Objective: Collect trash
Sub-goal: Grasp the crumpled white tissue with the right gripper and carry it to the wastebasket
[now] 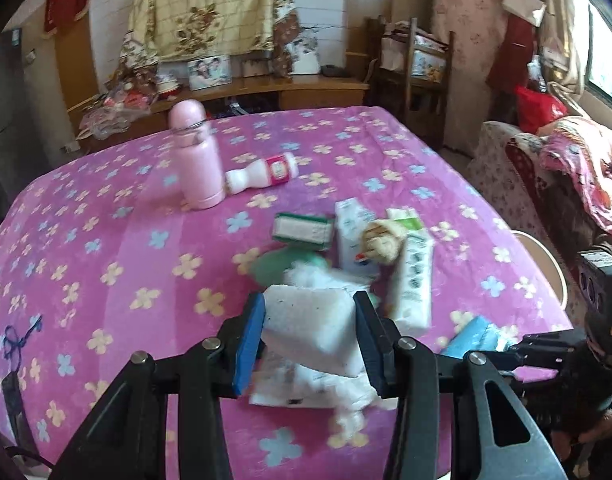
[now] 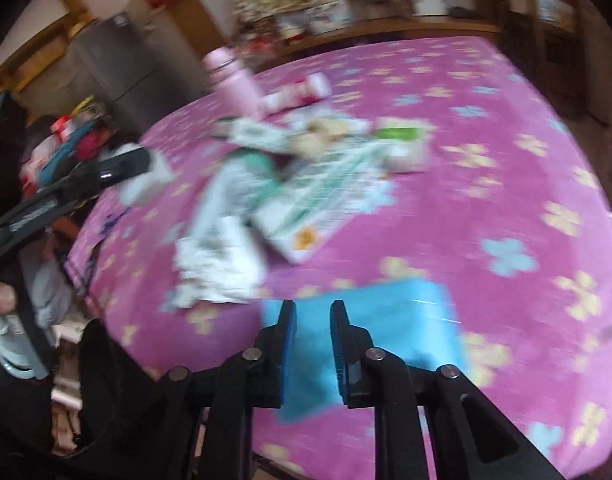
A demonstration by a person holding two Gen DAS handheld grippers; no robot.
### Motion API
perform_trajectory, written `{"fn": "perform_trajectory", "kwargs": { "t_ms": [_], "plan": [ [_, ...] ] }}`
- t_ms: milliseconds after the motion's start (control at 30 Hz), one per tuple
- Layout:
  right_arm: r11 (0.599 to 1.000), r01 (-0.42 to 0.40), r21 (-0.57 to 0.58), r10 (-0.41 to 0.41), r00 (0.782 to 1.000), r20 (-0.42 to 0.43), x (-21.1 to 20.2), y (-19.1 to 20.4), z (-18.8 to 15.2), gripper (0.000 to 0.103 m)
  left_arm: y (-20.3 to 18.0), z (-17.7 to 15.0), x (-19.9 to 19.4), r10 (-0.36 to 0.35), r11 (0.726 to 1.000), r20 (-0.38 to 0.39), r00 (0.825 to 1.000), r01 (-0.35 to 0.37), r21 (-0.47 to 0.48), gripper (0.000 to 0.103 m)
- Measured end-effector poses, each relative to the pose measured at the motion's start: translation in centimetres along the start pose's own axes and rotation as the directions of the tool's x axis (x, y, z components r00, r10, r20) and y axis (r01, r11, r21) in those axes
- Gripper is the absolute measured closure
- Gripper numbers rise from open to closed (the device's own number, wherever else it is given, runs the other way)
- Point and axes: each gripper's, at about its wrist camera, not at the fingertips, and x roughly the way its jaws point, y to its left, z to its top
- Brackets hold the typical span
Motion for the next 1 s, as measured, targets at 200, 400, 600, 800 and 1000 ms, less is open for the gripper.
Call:
{"fn": "perform_trajectory", "kwargs": {
  "t_ms": [200, 400, 600, 800, 1000],
  "plan": [
    [0.996, -0.078, -0.048, 0.078, 0.997, -0.004, 4.0, 4.1, 1.5, 0.020, 3.1, -1.2, -0.3, 0.038, 0.998, -0.011, 0.999, -0.039, -0.044, 0.056],
    [0.994, -0.012, -0.111, 0.005, 0.998, -0.064, 7.6, 6.0, 2.3, 0.022, 3.8, -1.7, 0.0, 0.039, 0.997, -0.010, 0.999, -0.040, -0.059, 0.056],
    [0.996, -0.049, -0.072, 0.046, 0.997, -0.055, 6.7, 5.0, 1.8, 0.079, 2.0, -1.4, -0.6, 0.018, 1.000, 0.003, 1.000, -0.018, -0.024, 0.056],
    [0.997, -0.018, -0.073, 0.022, 0.998, 0.051, -0.7, 2.9, 1.5, 0.079, -2.7, 0.1, -0.9, -0.060, 0.998, 0.029, 0.998, 0.060, 0.024, 0.056],
    [0.988, 0.151, 0.034, -0.155, 0.978, 0.138, -9.0, -3.6, 1.1, 0.079, -11.3, 1.6, 0.3, -0.217, 0.968, 0.012, 0.976, 0.213, 0.133, 0.056]
  ]
}}
